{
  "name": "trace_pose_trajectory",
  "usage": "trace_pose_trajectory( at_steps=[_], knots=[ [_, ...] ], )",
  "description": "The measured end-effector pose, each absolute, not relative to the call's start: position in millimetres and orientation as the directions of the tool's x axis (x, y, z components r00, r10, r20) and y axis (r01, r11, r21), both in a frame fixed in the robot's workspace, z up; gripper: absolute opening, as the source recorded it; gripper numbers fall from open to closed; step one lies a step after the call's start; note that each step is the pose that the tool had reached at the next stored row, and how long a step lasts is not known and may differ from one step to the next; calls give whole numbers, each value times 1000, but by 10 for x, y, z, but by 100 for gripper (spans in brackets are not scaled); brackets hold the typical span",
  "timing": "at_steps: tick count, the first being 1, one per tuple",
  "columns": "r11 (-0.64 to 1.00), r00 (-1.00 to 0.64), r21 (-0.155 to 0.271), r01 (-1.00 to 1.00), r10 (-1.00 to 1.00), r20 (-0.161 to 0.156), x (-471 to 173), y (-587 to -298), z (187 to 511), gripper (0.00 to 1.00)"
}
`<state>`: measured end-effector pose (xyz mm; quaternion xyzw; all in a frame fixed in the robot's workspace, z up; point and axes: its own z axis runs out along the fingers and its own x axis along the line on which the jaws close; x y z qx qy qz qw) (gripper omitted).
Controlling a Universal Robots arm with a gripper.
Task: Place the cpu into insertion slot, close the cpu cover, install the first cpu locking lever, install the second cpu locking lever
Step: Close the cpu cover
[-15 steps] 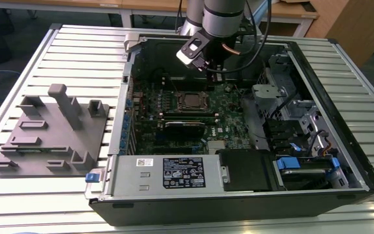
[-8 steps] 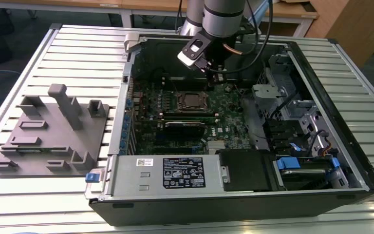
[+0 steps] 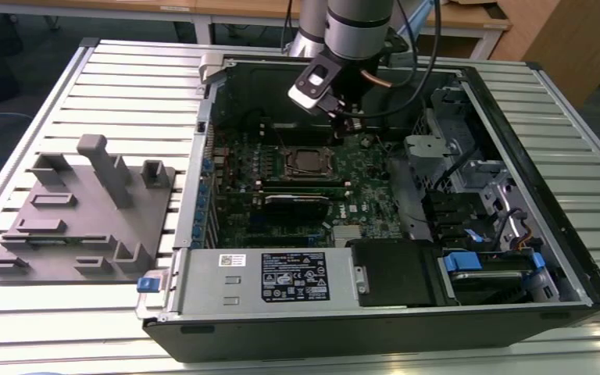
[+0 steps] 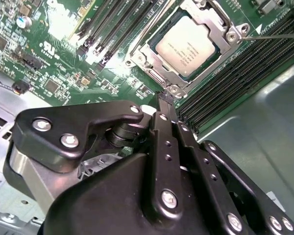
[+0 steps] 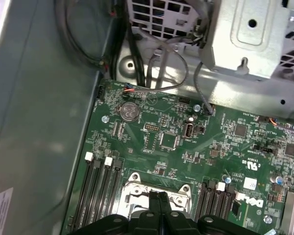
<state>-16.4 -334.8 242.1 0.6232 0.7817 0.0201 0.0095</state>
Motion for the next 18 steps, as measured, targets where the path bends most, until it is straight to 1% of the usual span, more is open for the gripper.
trace_pose_trajectory(
  at_steps=[18],
  knots=[
    [376,-376,43,926,926,10,-164,-3348,2421,11]
  ],
)
